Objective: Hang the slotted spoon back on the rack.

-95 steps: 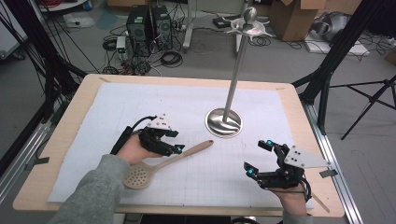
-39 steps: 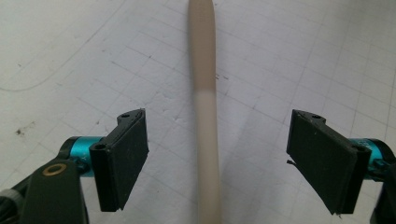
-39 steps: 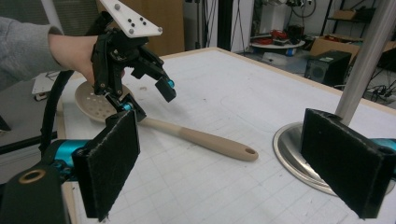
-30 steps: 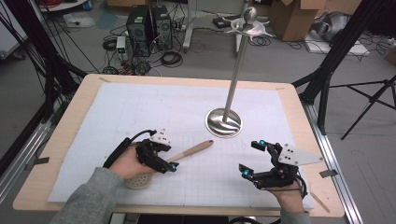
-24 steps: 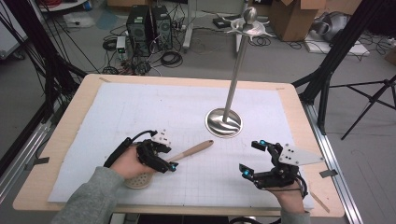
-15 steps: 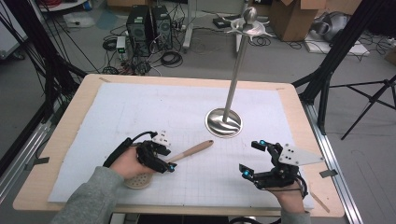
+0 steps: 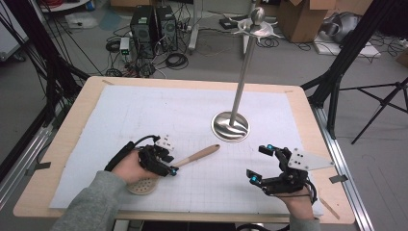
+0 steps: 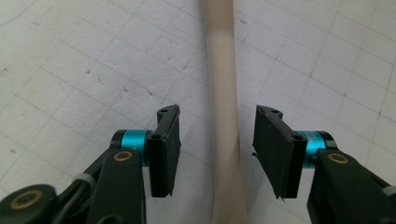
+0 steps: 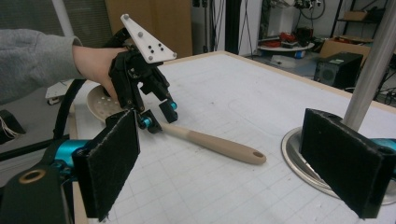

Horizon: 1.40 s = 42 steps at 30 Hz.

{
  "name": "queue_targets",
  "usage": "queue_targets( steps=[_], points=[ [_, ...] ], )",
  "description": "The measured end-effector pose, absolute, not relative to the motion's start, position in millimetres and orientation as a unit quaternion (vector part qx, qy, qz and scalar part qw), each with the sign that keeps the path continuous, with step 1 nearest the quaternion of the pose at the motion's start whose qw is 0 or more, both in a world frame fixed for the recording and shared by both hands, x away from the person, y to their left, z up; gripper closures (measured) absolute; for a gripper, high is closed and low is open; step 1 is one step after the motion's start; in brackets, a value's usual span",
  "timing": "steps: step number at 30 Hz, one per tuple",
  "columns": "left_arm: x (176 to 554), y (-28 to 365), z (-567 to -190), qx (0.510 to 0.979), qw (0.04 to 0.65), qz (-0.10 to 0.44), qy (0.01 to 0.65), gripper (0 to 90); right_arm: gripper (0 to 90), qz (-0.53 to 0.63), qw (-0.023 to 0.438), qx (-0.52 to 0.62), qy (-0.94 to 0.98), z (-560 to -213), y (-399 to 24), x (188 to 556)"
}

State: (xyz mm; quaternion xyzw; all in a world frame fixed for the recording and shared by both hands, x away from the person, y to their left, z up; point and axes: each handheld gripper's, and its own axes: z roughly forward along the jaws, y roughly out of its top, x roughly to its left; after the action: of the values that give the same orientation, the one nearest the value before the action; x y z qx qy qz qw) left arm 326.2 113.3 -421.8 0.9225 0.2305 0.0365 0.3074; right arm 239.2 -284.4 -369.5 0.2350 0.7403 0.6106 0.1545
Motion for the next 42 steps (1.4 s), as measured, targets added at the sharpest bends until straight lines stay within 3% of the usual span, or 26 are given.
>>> queue_targets(
  steps=[24, 28, 30, 42],
  points=[
    [319.6, 108.4, -421.4, 0.927, 0.290, 0.065, 0.228, 65.1, 11.2, 0.615, 0.146, 0.236, 0.738, -370.3, -284.9, 239.4],
    [318.5, 108.1, -421.5, 0.927, 0.290, 0.065, 0.229, 69.6, 11.2, 0.616, 0.151, 0.230, 0.738, -370.5, -284.2, 240.5],
    [318.1, 107.6, -421.4, 0.926, 0.292, 0.056, 0.231, 76.7, 11.2, 0.614, 0.148, 0.236, 0.738, -370.7, -283.9, 240.1],
    [319.2, 108.7, -421.7, 0.925, 0.295, 0.052, 0.236, 77.7, 11.2, 0.615, 0.156, 0.242, 0.734, -370.3, -284.6, 240.7]
  ],
)
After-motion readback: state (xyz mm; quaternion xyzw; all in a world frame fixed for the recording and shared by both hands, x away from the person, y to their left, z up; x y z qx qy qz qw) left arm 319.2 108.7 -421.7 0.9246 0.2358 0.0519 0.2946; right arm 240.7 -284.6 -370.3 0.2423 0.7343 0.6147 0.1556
